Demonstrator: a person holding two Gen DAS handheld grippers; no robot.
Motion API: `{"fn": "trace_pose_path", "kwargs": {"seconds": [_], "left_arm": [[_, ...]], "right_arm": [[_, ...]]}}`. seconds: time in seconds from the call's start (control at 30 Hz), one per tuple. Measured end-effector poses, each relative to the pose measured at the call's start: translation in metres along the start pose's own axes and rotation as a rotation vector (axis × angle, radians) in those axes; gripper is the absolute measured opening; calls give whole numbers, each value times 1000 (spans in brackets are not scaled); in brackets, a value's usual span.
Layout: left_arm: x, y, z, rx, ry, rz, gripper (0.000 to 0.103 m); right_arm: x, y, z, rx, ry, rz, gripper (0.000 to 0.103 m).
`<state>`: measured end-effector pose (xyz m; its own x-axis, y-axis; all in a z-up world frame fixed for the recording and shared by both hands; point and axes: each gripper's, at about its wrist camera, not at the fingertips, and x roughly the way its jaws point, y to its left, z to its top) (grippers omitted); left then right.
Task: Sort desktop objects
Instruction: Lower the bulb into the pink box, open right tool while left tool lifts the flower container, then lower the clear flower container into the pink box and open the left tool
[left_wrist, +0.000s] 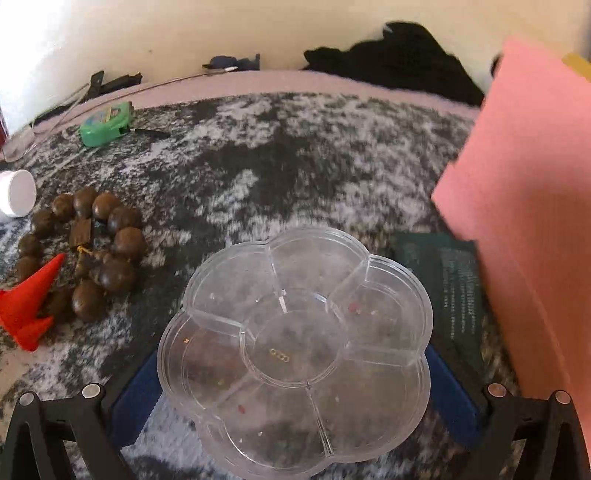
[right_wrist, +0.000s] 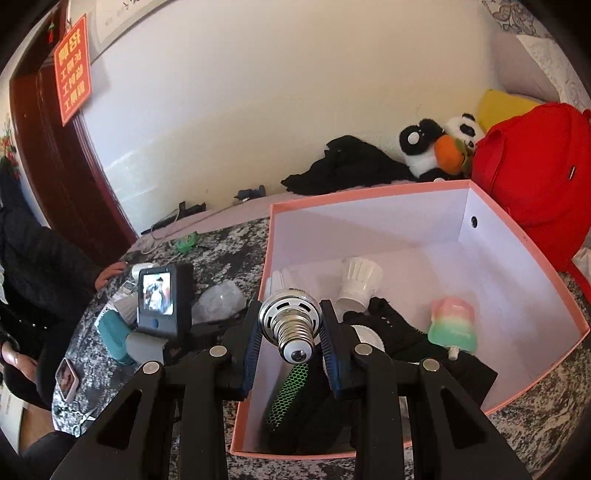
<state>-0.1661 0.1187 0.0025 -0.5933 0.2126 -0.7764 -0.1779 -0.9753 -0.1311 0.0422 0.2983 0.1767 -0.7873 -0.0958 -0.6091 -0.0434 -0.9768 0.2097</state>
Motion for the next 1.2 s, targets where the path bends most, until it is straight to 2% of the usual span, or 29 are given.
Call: {"fn": "trace_pose_path", "kwargs": {"seconds": [0.07, 0.17, 0.27, 0.47, 0.6, 0.67, 0.73, 0.83, 0.93, 1.0, 1.03, 1.07, 1.17, 1.2], "left_arm": [[2, 1, 0, -20, -9, -5, 102], [-8, 5, -2, -41, -57, -52, 101], [-31, 19, -12, -95, -120, -99, 101], [-105, 13, -45, -5, -227, -103, 101], [-173, -32, -59, 127, -338, -151, 101], [-195, -58, -59, 176, -356, -192, 101], [-208, -89, -54, 210, -348, -242, 101], [-208, -130, -44, 251, -321, -267, 101], [-194, -159, -31, 260, -271, -286, 101], [-180, -174, -26, 277, -220, -288, 101], [-172, -183, -26, 296, -186, -289, 101], [-164, -191, -26, 317, -154, -290, 101], [-157, -202, -38, 349, -115, -297, 102], [-161, -202, -42, 348, -132, -299, 102]], "right_arm": [[2, 2, 0, -5, 4, 1, 32], [4, 6, 0, -18, 2, 1, 32], [4, 6, 0, -23, -1, -3, 32], [3, 3, 0, -27, -4, -25, 32], [2, -15, 0, 9, -8, -106, 32], [-1, -25, 0, 21, -18, -173, 32], [-4, -37, 1, 32, -30, -244, 32], [-10, -59, 3, 68, -43, -322, 33], [-17, -87, 4, 142, -41, -317, 37], [-21, -106, 5, 198, -37, -298, 53], [-24, -114, 6, 221, -36, -297, 68], [-26, -119, 6, 228, -38, -309, 77], [-34, -124, 8, 235, -62, -345, 84], [-37, -125, 9, 247, -70, -343, 85]]}}
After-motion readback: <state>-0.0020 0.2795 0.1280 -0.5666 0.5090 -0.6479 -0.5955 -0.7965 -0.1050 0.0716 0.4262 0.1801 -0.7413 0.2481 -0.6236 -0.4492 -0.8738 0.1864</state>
